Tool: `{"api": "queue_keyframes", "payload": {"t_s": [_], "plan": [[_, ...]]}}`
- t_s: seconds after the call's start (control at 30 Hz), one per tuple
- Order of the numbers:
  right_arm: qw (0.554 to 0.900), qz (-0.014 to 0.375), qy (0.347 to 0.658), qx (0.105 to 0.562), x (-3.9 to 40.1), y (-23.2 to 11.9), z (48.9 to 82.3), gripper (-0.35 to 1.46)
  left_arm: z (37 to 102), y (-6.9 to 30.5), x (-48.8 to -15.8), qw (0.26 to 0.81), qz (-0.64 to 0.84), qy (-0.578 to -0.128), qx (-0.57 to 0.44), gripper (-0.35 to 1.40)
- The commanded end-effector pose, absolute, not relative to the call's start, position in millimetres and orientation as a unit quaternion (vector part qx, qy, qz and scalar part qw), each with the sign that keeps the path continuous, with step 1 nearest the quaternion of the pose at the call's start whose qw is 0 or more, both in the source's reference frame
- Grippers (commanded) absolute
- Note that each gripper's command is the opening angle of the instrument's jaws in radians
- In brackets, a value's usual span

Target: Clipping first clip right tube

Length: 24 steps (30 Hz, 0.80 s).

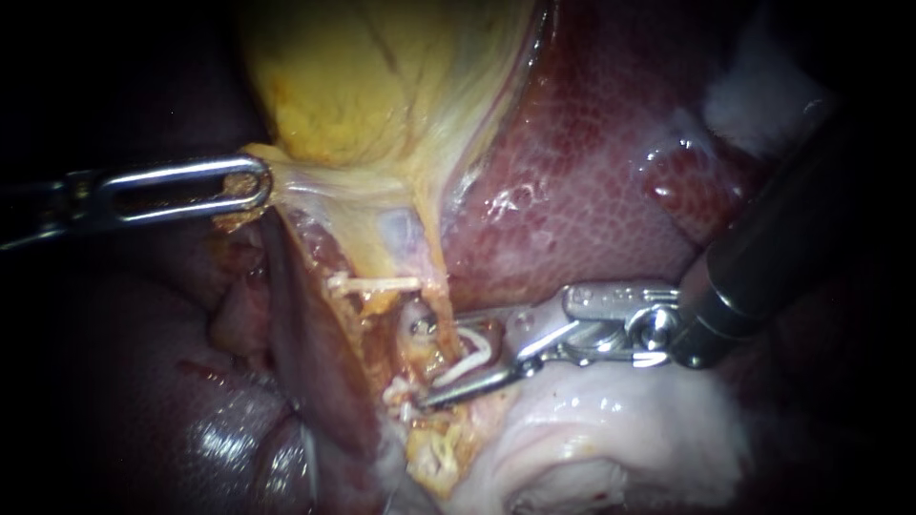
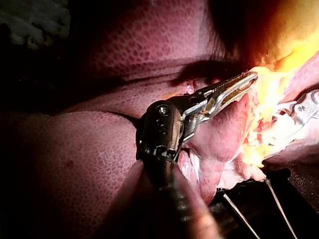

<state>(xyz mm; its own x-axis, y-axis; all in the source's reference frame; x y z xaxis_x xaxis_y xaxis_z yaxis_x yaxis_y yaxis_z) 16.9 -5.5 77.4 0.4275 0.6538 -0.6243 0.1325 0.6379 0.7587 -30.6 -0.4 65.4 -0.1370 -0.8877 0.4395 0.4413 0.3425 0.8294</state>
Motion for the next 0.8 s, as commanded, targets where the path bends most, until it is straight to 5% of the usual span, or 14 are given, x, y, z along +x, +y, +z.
{"api": "queue_keyframes", "payload": {"t_s": [0.03, 0.33, 0.4, 0.5, 0.8], "plan": [[0.75, 0.172, 0.505, 0.392, 16.9, -5.7, 77.7, 0.56, 65.4, -0.4, -30.6, 0.623, -0.534, -0.533, 0.209, -0.35], [0.749, 0.177, 0.502, 0.395, 16.2, -5.6, 78.3, 0.51, 65.5, -0.6, -30.6, 0.623, -0.534, -0.533, 0.209, -0.35], [0.746, 0.183, 0.499, 0.401, 15.6, -5.4, 78.1, 0.28, 65.5, -0.6, -30.6, 0.623, -0.534, -0.533, 0.209, -0.35], [0.746, 0.195, 0.487, 0.411, 14.4, -5.0, 77.8, -0.35, 65.5, -0.6, -30.6, 0.623, -0.534, -0.533, 0.209, -0.35], [0.748, 0.2, 0.479, 0.413, 14.6, -5.8, 79.1, -0.35, 65.5, -0.6, -30.7, 0.623, -0.534, -0.533, 0.209, -0.35]]}}
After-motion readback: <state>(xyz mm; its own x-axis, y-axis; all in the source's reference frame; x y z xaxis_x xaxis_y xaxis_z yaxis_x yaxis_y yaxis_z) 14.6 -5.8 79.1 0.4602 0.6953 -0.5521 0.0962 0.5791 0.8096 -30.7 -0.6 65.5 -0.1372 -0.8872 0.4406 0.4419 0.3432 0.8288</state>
